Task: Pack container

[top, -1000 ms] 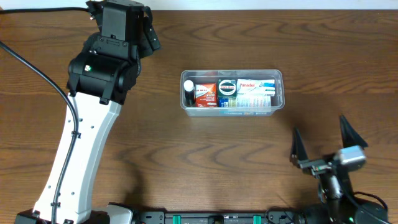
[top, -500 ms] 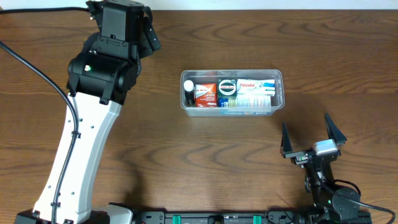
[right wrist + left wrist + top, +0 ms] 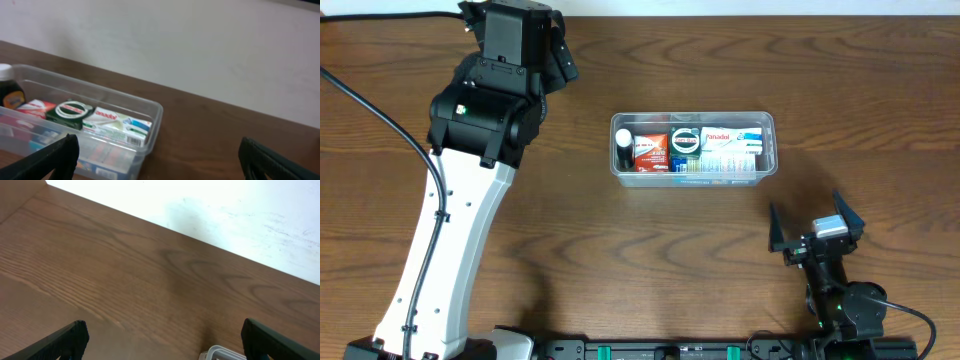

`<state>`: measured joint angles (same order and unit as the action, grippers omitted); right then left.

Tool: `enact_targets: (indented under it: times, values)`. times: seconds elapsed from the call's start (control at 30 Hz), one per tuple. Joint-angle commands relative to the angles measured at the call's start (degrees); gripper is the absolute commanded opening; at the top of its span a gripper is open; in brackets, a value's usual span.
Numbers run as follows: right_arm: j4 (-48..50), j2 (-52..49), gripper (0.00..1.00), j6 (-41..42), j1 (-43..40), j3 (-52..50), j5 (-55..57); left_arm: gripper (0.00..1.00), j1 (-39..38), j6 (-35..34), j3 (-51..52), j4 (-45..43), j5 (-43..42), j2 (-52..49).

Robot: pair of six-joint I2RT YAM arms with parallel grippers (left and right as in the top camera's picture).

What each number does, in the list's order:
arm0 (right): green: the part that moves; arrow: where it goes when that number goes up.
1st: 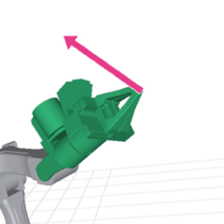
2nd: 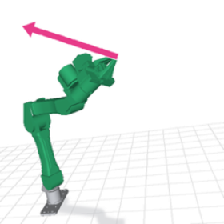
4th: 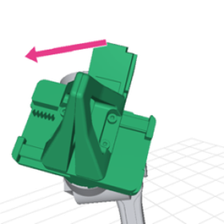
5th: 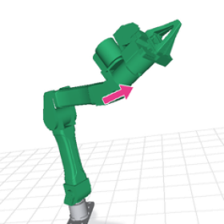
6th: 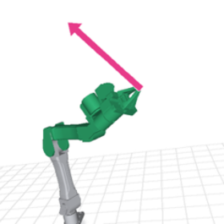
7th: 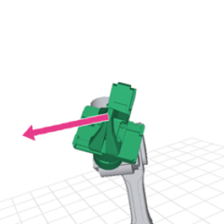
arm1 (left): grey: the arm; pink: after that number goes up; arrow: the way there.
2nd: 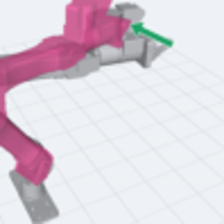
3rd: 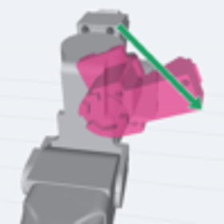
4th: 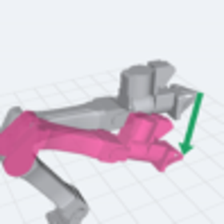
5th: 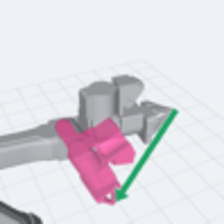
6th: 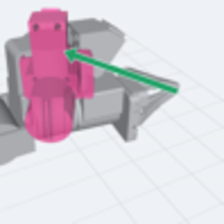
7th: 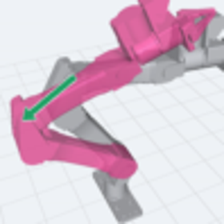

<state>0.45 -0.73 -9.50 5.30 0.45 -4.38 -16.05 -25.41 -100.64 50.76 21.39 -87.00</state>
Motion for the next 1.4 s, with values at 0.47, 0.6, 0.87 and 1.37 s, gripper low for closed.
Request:
enact_targets:
  times: [0.47,0.6,0.87,1.37]
  values:
    - [-4.3,0.5,0.99,-1.9,-2.0,-0.1,-0.4,0.98,0.2,0.8,-0.4,0.0,0.8,0.2]
    - [-4.3,0.5,0.99,-1.9,-2.0,-0.1,-0.4,0.98,0.2,0.8,-0.4,0.0,0.8,0.2]
    - [-4.3,0.5,0.99,-1.9,-2.0,-0.1,-0.4,0.98,0.2,0.8,-0.4,0.0,0.8,0.2]
    - [-4.3,0.4,0.99,-1.9,-2.0,-0.1,-0.4,0.98,0.3,0.7,1.4,0.4,0.7,0.2]
